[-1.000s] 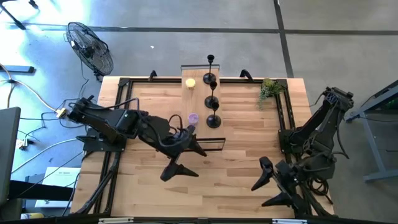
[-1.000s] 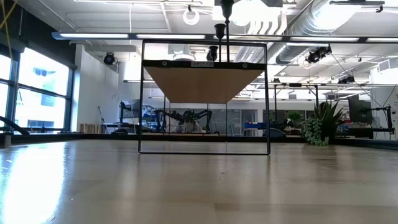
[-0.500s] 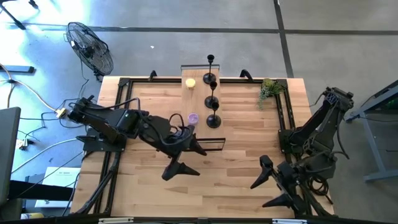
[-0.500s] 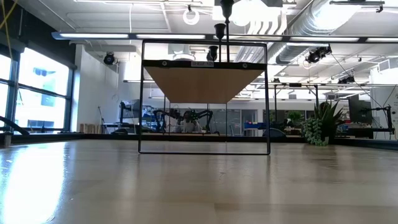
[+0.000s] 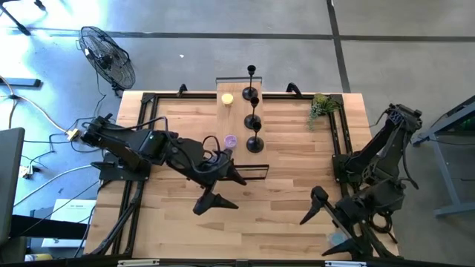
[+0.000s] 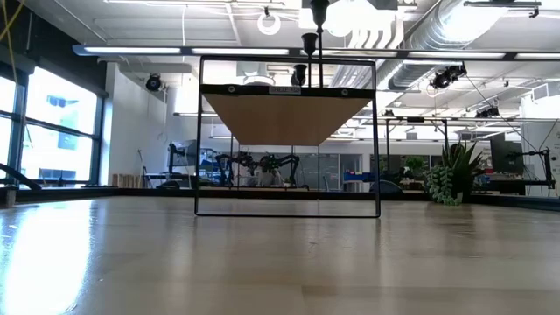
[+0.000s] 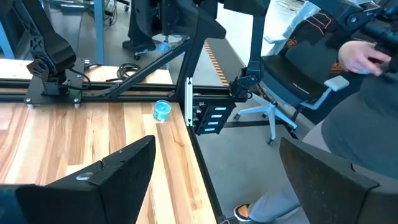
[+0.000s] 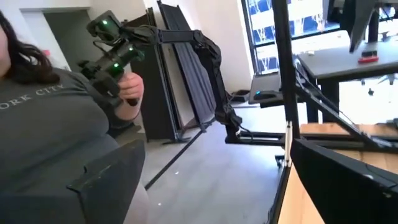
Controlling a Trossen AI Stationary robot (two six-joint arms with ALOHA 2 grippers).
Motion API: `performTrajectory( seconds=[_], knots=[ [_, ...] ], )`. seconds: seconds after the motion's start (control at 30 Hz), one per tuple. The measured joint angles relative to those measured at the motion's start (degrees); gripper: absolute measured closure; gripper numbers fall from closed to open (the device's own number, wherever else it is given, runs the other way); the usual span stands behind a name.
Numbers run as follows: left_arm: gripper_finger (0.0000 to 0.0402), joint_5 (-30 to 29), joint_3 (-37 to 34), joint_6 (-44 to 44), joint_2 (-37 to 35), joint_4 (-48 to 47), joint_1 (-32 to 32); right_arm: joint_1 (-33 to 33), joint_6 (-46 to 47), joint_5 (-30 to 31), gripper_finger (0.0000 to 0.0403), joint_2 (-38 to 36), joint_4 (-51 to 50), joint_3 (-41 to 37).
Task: Pick & Place candle stick holders
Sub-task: Put the blue scented candle on the shelf aligned with the scented candle on the shelf
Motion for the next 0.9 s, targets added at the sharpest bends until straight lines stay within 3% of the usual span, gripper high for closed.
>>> performTrajectory(
  seconds=[0.2, 0.3, 0.4, 0.5, 0.6, 0.73, 0.9],
  knots=[
    [0.0064, 0.02, 0.02, 0.11, -0.02, -1.85, 0.0, 0.01, 1.44, -1.61, 0.0008, -0.09, 0.39, 0.0],
    [0.0064, 0.02, 0.02, 0.15, -0.02, -2.31, 0.0, -0.09, -3.21, -1.96, 0.0008, -0.46, 0.08, 0.0],
    [0.0064, 0.04, 0.02, 1.26, -0.02, -2.42, 0.0, -0.07, -4.41, 3.68, 0.0008, -2.47, -2.69, 0.0],
    [0.0064, 0.04, 0.02, 2.06, -0.02, -2.44, 0.0, 0.33, -1.05, 12.0, 0.0008, -5.62, -9.96, 0.0],
    [0.0064, 0.04, 0.02, 2.08, -0.02, -2.6, 0.0, 0.82, 3.61, 15.84, 0.0008, -7.71, -17.36, 0.74],
    [0.0064, 0.06, 0.02, 2.09, -0.02, -3.84, 0.0, 0.92, 9.43, 14.79, 0.0006, -6.7, -30.47, 7.87],
    [0.0064, 0.04, 0.02, 2.12, -0.02, -5.79, 0.02, 0.89, 19.05, 9.03, 0.0005, 0.88, -52.14, 24.04]
  ],
)
